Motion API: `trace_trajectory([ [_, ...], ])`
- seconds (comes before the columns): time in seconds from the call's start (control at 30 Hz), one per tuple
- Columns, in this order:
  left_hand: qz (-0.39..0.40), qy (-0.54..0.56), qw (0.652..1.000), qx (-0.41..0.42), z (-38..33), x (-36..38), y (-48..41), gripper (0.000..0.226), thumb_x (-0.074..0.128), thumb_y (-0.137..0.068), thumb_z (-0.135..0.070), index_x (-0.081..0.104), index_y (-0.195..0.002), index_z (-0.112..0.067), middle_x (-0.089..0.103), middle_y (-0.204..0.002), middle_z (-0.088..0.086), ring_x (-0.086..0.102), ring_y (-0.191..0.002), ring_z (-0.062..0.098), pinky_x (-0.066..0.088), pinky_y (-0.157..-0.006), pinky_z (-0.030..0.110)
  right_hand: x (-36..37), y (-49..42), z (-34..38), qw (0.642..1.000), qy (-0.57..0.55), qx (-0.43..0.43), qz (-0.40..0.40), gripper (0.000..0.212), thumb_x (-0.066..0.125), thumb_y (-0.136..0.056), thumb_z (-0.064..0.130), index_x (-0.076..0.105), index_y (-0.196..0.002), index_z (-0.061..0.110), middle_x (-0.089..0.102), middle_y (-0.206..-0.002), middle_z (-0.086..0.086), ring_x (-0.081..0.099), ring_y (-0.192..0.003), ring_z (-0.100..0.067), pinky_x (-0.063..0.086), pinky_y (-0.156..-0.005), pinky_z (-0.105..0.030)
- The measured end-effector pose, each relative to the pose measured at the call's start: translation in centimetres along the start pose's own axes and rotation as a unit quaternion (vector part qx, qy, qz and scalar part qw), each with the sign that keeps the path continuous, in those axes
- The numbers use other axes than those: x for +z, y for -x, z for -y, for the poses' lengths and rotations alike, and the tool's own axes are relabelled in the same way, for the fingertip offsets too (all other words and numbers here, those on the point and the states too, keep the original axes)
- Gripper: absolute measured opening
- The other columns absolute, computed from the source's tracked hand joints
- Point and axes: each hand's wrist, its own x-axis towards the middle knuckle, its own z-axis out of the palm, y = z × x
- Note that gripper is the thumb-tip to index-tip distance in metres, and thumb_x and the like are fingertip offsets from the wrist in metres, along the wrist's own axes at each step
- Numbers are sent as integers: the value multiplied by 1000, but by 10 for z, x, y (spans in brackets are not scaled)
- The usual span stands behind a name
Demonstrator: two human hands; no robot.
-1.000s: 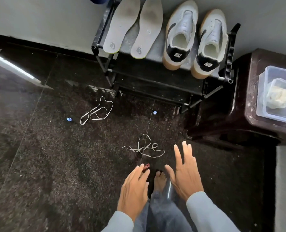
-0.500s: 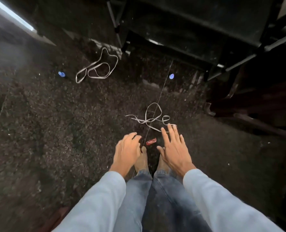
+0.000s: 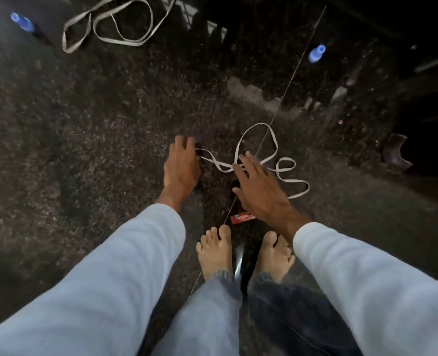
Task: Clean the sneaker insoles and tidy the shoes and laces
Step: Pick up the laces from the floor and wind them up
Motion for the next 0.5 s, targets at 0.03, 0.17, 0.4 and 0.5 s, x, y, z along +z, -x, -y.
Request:
trace_trajectory([
  [0.03, -12, 11, 1000, -2, 0, 6, -7, 36, 56, -97, -8, 48, -132, -9, 43, -141, 17, 51, -124, 40, 55, -91, 57, 0, -8, -5, 1000, 2, -10, -6, 61, 49, -100, 32, 26, -152, 10, 14, -163, -10, 3, -153, -25, 24, -119, -46],
  [0.17, -87, 63, 993, -40, 15, 17, -24, 15, 52, -96, -3, 54, -110, -6, 54, -119, 21, 61, -98, 43, 57, -78, 58, -7, -32, -27, 997, 15, -52, -46, 60, 59, -94, 27, 38, -146, 6, 32, -156, -14, 21, -149, -30, 34, -115, -49],
  [0.4, -19, 45, 995, -84, 16, -3, 18, 20, 43, -91, -2, 52, -99, -19, 74, -96, 15, 69, -94, 38, 53, -81, 47, -52, -4, -41, 994, -36, -60, -87, 52, 64, -91, 22, 49, -138, 4, 48, -143, -15, 44, -134, -33, 45, -106, -47],
  [0.5, 35, 317, 940, -125, -21, -63, 29, 29, 55, -84, 1, 59, -74, -26, 76, -68, -4, 74, -70, 16, 60, -74, 36, -80, 31, -26, 986, -141, -36, -85, 53, 61, -93, 29, 46, -140, 10, 51, -139, -10, 49, -128, -29, 45, -105, -44],
])
